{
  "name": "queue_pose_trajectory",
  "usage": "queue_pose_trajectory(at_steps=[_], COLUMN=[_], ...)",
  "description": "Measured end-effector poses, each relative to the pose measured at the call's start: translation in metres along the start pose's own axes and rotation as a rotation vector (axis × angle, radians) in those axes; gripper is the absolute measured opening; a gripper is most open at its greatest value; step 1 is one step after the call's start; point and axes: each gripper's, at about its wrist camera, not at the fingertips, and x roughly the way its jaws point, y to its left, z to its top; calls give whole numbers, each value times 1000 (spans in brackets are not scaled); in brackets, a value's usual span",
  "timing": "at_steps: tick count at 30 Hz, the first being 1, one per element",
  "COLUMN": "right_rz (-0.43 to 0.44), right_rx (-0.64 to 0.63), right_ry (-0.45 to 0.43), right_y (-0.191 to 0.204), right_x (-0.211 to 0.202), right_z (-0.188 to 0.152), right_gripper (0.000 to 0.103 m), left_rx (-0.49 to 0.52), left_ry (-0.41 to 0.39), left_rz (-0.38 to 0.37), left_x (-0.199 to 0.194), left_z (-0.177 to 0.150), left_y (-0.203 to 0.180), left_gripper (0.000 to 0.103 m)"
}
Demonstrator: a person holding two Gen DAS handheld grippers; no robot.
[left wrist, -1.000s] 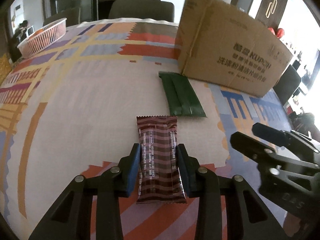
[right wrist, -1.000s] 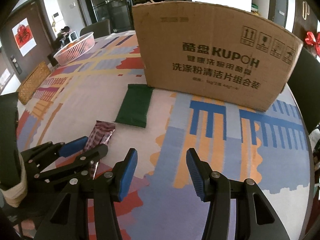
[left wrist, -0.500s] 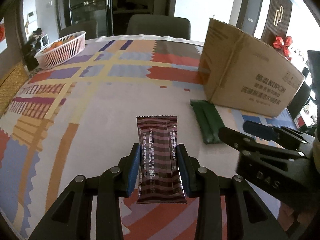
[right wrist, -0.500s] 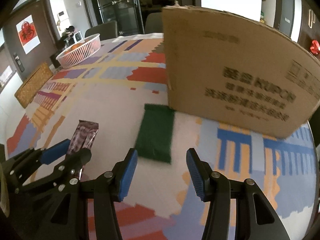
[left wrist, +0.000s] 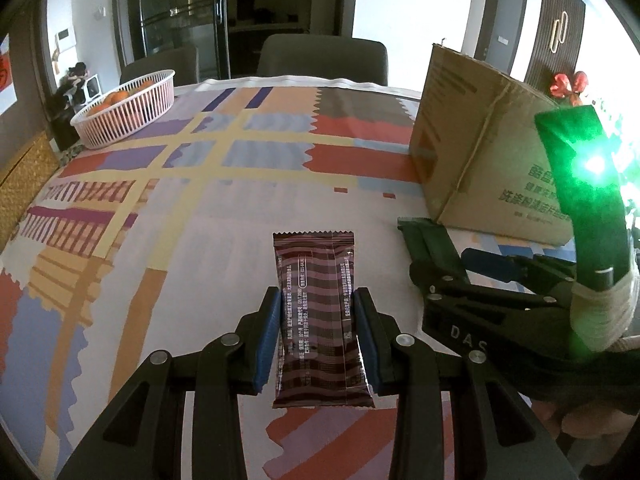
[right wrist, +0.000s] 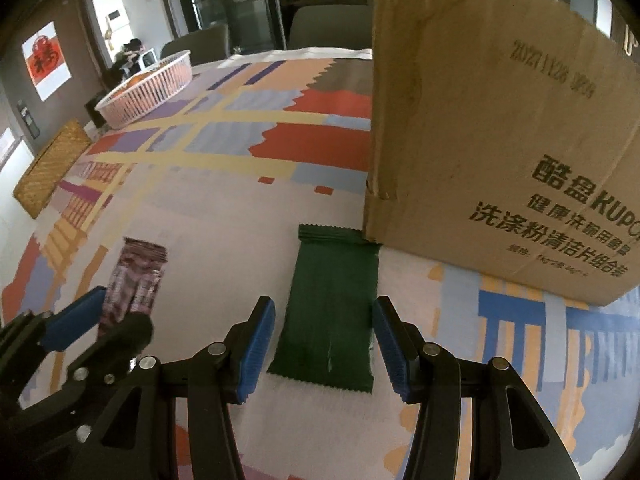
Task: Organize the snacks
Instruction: 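Lift the brown bar with the left tool while the right tool grasps the dark green pack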
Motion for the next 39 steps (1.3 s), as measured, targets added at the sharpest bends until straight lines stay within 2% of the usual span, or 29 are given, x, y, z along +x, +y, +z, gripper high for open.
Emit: queue_pose_trajectory(at_steps=[9,14,18,28,39], right_rz=[-15,-7,13,11,-9], right_rx=[-12,-8,3,16,36], right_ry=[12,15,16,-33,-111], right_y=[0,-1,-4,-13,-33], right_x=[6,4,-1,-30,-74], right_z=[0,0,-5,-21,-36], right_gripper=[52,45,45,45,45], left_rx=[0,-1,2,9,40], left_ry=[5,-1,-8,-19,-71], left_rz=[2,4,3,-9,-34], left_x=[2,-3,-9,-22,-50], left_z=[1,0,-1,-5,-2], left_y=[0,-1,-4,-15,-43], left_gripper=[36,36,36,36,36])
